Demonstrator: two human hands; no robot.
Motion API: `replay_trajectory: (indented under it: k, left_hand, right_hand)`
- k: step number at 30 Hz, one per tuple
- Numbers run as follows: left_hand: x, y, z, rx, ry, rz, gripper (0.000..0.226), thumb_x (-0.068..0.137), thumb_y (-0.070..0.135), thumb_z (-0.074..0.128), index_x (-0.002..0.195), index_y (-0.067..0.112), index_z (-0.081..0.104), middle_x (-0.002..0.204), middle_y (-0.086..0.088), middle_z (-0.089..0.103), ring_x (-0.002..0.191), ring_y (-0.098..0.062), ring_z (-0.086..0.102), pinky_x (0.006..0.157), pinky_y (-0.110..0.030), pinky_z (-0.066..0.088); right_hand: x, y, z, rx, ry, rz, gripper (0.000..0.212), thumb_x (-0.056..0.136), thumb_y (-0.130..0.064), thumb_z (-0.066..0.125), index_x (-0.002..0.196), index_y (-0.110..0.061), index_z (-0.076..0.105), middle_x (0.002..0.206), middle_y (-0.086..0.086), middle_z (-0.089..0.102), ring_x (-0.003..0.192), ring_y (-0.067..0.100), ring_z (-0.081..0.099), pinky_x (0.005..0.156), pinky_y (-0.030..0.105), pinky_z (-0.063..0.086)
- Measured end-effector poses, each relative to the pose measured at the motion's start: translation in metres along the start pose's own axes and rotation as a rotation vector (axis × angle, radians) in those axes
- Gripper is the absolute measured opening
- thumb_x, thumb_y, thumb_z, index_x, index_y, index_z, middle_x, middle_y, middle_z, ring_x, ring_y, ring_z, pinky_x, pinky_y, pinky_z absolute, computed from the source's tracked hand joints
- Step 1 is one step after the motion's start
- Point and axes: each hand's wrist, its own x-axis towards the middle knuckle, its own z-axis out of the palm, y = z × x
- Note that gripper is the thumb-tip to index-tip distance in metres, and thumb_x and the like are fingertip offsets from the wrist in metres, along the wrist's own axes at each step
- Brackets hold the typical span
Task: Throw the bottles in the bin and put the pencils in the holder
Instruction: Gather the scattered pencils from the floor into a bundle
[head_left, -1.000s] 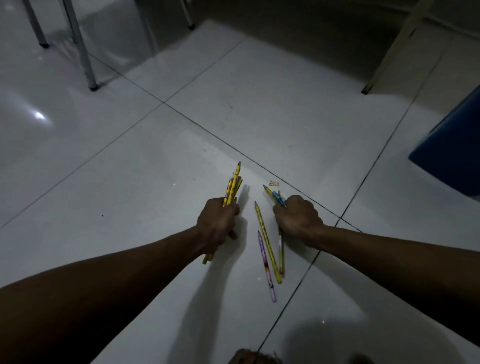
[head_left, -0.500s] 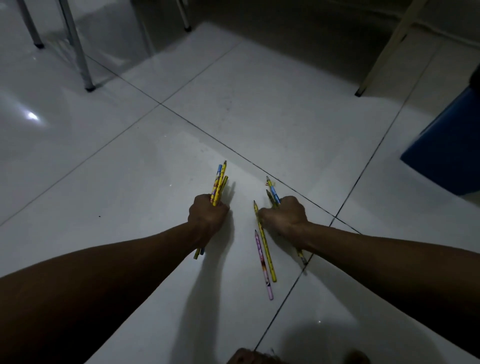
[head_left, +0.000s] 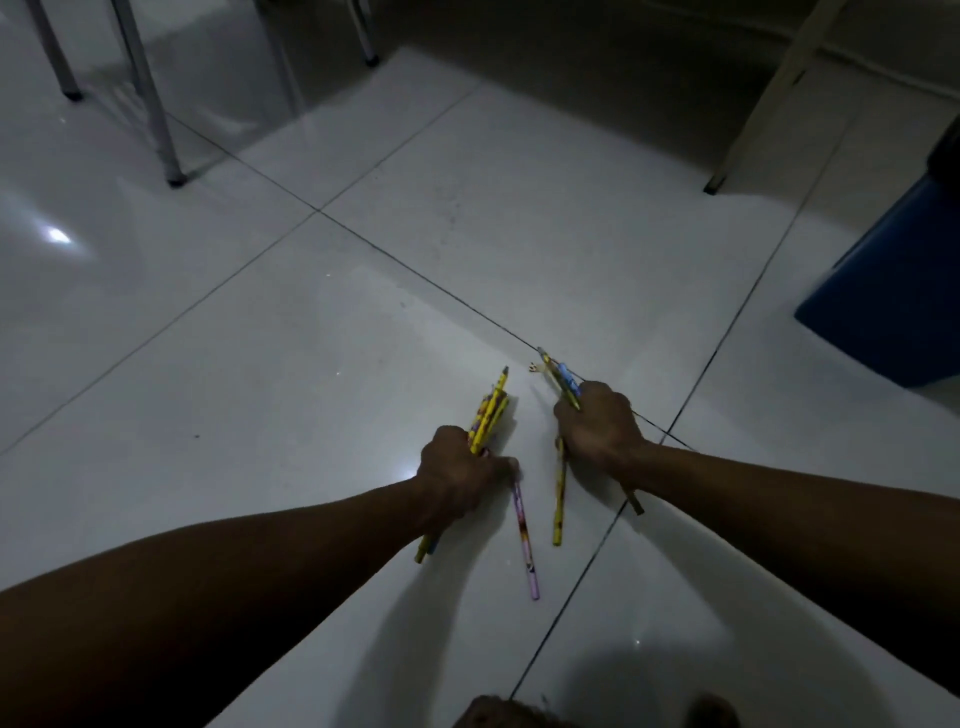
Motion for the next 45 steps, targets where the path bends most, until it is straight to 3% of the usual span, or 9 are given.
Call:
replay_trajectory:
  k: [5, 10, 19, 25, 33, 35, 38, 41, 45]
  left_hand:
    - [-0.007, 0.003, 0.017, 0.28, 0.002, 0.009, 0.069, 0.036, 0.06, 0.085, 0.072, 0.026, 0.036, 0.08, 0.003, 0.049, 0.065, -0.009, 0.049, 0.043, -0.024, 0.035]
    - [-0.001, 0.009, 0.02, 0.38, -0.025, 0.062, 0.05, 0.051, 0.042, 0.082, 0.072, 0.018, 0.043, 0.077, 0.0, 0.052, 0.062, -0.01, 0.05, 0.041, -0.021, 0.033]
    - [-0.01, 0.069, 0.008, -0.064, -0.266, 0.089, 0.016, 0.088, 0.016, 0.051, 0.076, 0.007, 0.056, 0.065, -0.014, 0.063, 0.047, -0.02, 0.042, 0.039, -0.02, 0.029]
    - [-0.013, 0.115, 0.011, -0.241, -0.194, 0.172, 0.009, 0.092, 0.014, 0.054, 0.086, 0.007, 0.054, 0.062, -0.01, 0.053, 0.056, -0.02, 0.047, 0.052, -0.026, 0.04]
    - [-0.025, 0.144, 0.03, -0.168, -0.304, 0.214, 0.011, 0.094, 0.009, 0.047, 0.087, 0.002, 0.051, 0.06, -0.012, 0.047, 0.042, -0.018, 0.041, 0.044, -0.026, 0.034]
    - [-0.028, 0.147, 0.032, -0.06, -0.333, 0.215, 0.013, 0.092, 0.005, 0.043, 0.105, 0.004, 0.04, 0.066, -0.013, 0.052, 0.041, -0.016, 0.044, 0.041, -0.026, 0.036]
    - [-0.034, 0.15, 0.03, 0.018, -0.43, 0.206, 0.009, 0.091, 0.005, 0.044, 0.092, 0.005, 0.035, 0.06, -0.01, 0.052, 0.04, -0.015, 0.042, 0.044, -0.027, 0.035]
    - [-0.034, 0.152, 0.023, 0.044, -0.477, 0.147, 0.06, 0.091, 0.003, 0.046, 0.136, 0.006, 0.007, 0.063, -0.011, 0.052, 0.043, -0.016, 0.044, 0.04, -0.025, 0.038]
    - [-0.032, 0.151, 0.018, -0.034, -0.536, 0.129, 0.107, 0.082, -0.009, 0.057, 0.144, 0.012, -0.027, 0.08, -0.019, 0.057, 0.054, -0.023, 0.057, 0.044, -0.027, 0.05]
  right_hand:
    - [-0.003, 0.03, -0.023, 0.222, 0.113, 0.085, 0.024, 0.093, -0.025, 0.048, 0.092, -0.002, 0.058, 0.073, 0.014, 0.07, 0.064, 0.026, 0.066, 0.064, 0.034, 0.054]
    - [-0.004, 0.053, -0.037, 0.457, 0.097, 0.292, 0.02, 0.091, -0.019, 0.05, 0.087, -0.002, 0.058, 0.072, 0.017, 0.061, 0.061, 0.028, 0.059, 0.057, 0.039, 0.051]
    - [-0.008, 0.049, -0.049, 0.922, -0.236, 0.553, 0.028, 0.102, -0.021, 0.04, 0.075, -0.012, 0.042, 0.056, 0.006, 0.043, 0.03, 0.014, 0.042, 0.037, 0.017, 0.035]
    - [-0.002, 0.031, -0.055, 1.117, -0.211, 0.422, 0.028, 0.096, -0.039, 0.054, 0.087, -0.013, 0.051, 0.05, -0.004, 0.033, 0.036, 0.009, 0.025, 0.037, 0.017, 0.02]
    - [-0.007, -0.009, -0.059, 1.148, -0.151, 0.31, 0.072, 0.035, -0.071, 0.082, 0.078, -0.017, 0.062, 0.048, -0.005, 0.044, 0.036, 0.009, 0.028, 0.037, 0.018, 0.023]
    - [-0.005, -0.013, -0.059, 1.097, -0.125, 0.32, 0.071, 0.038, -0.067, 0.085, 0.081, -0.016, 0.061, 0.048, -0.003, 0.048, 0.033, 0.01, 0.033, 0.036, 0.017, 0.025]
    - [-0.003, -0.011, -0.058, 1.046, -0.104, 0.365, 0.052, 0.054, -0.056, 0.086, 0.082, -0.018, 0.064, 0.053, 0.0, 0.052, 0.03, 0.009, 0.037, 0.034, 0.015, 0.027]
    - [0.001, -0.008, -0.057, 1.025, -0.135, 0.385, 0.033, 0.067, -0.046, 0.08, 0.076, -0.02, 0.063, 0.053, -0.001, 0.053, 0.037, 0.013, 0.039, 0.035, 0.015, 0.026]
    - [0.005, -0.008, -0.058, 1.157, -0.157, 0.449, 0.023, 0.082, -0.028, 0.071, 0.066, -0.016, 0.06, 0.051, -0.002, 0.057, 0.046, 0.016, 0.049, 0.047, 0.024, 0.038]
